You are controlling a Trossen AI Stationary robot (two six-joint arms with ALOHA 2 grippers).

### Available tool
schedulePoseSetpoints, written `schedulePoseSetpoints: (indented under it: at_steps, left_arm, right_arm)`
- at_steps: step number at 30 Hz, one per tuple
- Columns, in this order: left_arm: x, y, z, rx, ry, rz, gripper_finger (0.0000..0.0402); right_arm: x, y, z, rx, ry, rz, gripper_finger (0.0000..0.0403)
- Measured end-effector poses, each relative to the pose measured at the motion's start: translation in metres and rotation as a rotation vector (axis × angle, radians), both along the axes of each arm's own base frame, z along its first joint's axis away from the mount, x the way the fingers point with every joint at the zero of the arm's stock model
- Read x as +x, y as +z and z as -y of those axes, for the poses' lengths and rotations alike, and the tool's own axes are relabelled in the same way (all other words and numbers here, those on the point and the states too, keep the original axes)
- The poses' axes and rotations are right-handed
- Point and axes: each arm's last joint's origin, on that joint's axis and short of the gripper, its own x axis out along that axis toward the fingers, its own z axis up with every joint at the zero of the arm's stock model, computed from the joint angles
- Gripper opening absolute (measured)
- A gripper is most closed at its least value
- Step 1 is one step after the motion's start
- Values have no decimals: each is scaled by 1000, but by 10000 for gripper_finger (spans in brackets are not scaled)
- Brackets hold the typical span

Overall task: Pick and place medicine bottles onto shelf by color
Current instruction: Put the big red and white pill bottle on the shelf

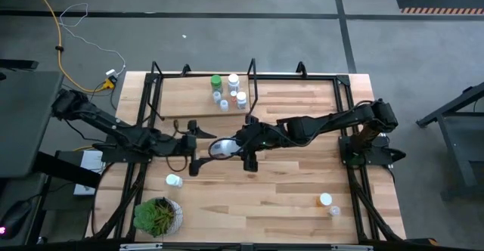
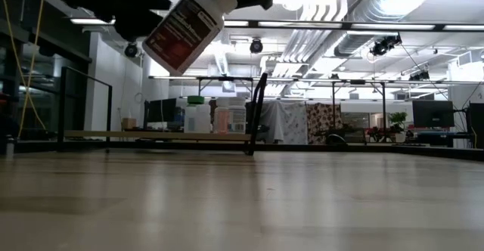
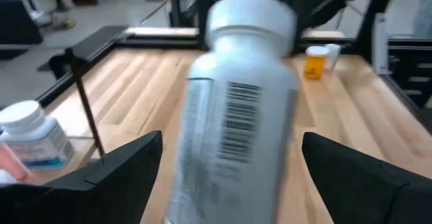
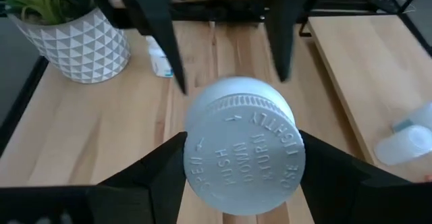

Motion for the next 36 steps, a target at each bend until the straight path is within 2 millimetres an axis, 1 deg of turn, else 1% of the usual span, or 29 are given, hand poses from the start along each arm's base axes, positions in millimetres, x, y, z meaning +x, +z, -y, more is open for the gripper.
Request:
schedulePoseSetpoints:
  at_steps: [3, 9, 13, 16, 18, 25, 29, 36]
  left_arm:
    - [9, -1, -3, -26, 21, -20, 347]
    - [25, -5, -5, -119, -88, -62, 347]
    - [32, -10, -7, -159, -118, -102, 347]
    - [34, -16, -9, -197, -147, -149, 347]
    - [35, -16, -10, -214, -168, -160, 347]
    - [35, -11, -12, -222, -179, -147, 342]
    - [34, -10, -12, -215, -182, -146, 316]
    - [34, -10, -13, -208, -168, -144, 236]
  right_arm:
    - [1, -2, -1, 0, 10, -7, 226]
    - [5, -9, -3, -4, 53, -22, 226]
    - [8, -9, -6, -8, 92, 4, 226]
    - [10, -6, -8, -34, 118, 41, 226]
    - [10, -5, -9, -39, 126, 48, 226]
    - [9, -7, -9, -27, 130, 24, 226]
    - [9, -7, -9, -28, 129, 25, 227]
    - [9, -7, -9, -54, 144, 25, 242]
